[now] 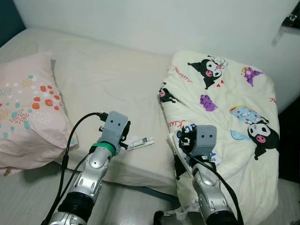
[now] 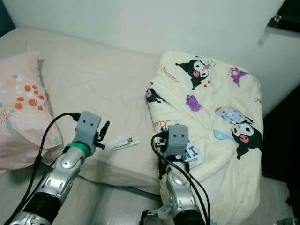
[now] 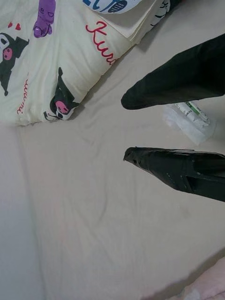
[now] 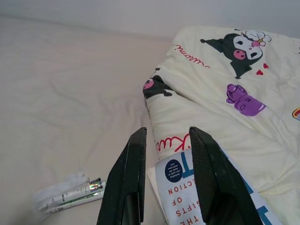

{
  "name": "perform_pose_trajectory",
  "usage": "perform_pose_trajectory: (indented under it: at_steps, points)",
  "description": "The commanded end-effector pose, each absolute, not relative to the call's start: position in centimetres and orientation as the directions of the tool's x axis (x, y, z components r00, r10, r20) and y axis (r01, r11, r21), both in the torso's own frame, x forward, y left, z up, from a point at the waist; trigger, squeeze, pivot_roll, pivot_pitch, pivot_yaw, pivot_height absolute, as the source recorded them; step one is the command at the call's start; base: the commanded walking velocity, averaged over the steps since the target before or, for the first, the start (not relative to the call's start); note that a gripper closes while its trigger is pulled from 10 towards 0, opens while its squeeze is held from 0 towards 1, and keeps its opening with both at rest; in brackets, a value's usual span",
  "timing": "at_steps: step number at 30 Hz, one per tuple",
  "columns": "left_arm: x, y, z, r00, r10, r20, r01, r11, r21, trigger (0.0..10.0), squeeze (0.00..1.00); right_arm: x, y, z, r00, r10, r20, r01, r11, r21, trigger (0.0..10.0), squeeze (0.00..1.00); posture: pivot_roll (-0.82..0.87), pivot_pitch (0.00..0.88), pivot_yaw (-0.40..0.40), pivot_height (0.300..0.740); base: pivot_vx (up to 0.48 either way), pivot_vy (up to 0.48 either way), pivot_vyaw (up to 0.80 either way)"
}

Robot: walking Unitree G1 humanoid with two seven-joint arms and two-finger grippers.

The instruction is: Clean up the room

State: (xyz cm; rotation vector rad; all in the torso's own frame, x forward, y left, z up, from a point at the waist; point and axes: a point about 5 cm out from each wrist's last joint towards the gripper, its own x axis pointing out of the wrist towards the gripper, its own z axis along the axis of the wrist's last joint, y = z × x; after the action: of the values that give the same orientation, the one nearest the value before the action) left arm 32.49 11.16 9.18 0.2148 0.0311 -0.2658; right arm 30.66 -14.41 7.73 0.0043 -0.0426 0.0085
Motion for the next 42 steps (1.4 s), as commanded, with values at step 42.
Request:
perform_pose_trajectory:
  at_steps: [42]
  points:
    - [32.35,11.32,8.40,0.964,-0.251,-0.092,0.265,0.937,0.225,10.0,0.00,30.39,-14.55,7.06,1.000,0.003,0.018,-0.003,1.000,-0.007,10.0,0.00,-0.09,0.073,0.060,0.699,0.000,0.000,0.00]
